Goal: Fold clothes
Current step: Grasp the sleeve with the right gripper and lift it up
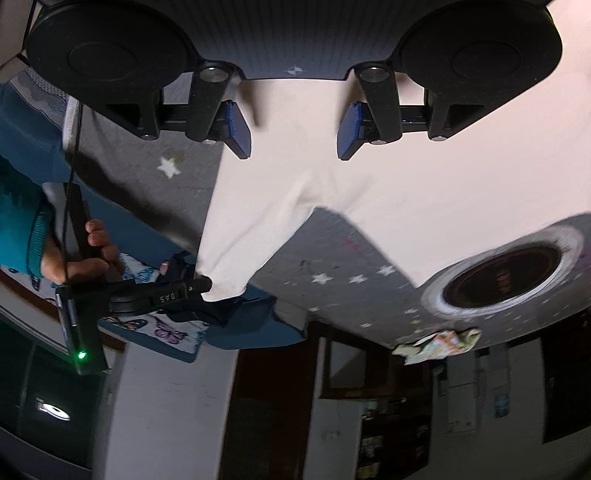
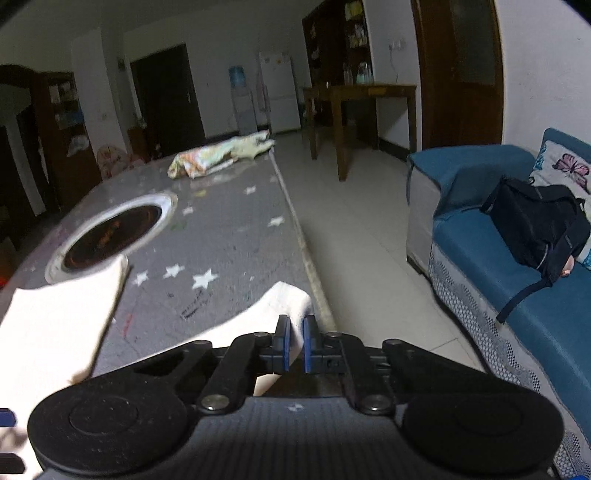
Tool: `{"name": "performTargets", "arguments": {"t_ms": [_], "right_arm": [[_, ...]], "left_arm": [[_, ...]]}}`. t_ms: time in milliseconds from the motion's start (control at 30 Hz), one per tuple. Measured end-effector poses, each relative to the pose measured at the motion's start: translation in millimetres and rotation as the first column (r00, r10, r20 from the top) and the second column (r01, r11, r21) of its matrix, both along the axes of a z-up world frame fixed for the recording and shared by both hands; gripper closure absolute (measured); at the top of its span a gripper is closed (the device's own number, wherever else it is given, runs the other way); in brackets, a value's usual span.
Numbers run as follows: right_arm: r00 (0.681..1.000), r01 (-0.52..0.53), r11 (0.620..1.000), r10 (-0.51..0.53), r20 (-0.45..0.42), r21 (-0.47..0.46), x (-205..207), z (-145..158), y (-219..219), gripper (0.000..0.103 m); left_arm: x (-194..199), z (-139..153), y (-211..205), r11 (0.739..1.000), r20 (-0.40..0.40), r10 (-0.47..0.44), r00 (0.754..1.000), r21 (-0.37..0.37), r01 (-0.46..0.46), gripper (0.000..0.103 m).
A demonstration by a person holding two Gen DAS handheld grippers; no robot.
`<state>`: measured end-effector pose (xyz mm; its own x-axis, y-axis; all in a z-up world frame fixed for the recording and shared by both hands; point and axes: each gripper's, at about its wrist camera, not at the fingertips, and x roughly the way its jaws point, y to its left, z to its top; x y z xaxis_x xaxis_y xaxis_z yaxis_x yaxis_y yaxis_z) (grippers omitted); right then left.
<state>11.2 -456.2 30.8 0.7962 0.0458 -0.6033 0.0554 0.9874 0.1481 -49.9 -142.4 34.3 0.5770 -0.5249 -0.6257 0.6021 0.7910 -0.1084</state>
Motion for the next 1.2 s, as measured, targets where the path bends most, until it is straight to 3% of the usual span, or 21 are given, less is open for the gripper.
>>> {"name": "performTargets", "arguments": {"t_ms": [200, 500, 767, 1033, 1200], "right_arm": [[1.000, 0.012, 1.000, -0.012, 0.014, -0.009, -14.3, 7.5, -9.4, 0.097], [1.000, 0.005, 1.000, -0.005, 0.004, 0.009, -11.4, 1.9, -7.7, 0.097], [0.998, -0.034, 0.999, 0.032, 0.059, 0.018, -21.4, 27.1, -2.2, 0.097], [0.982, -0.133, 0.991, 0.129, 0.139, 0.019, -33.2, 71.4, 23.2, 0.097], [0.948, -0.259, 0.966, 0.255, 0.193, -0.006, -37.7, 100.0, 62.6, 0.097]], "left_arm": [[17.8, -4.0, -21.7, 0.998, -0.008, -0.045, 0.999, -0.034, 0.045, 0.044], [46.4, -24.6, -36.6, 0.998, -0.071, -0.041, 0.997, -0.056, 0.037, 0.036], [42.8, -22.6, -37.8, 0.995, -0.077, -0.045, 0.996, -0.087, 0.038, 0.030], [7.2, 4.5, 10.6, 0.996, 0.029, 0.008, 1.000, -0.094, -0.005, 0.018], [-16.1, 10.0, 57.7, 0.993, 0.076, 0.102, 0.992, -0.074, -0.096, 0.015]]}}
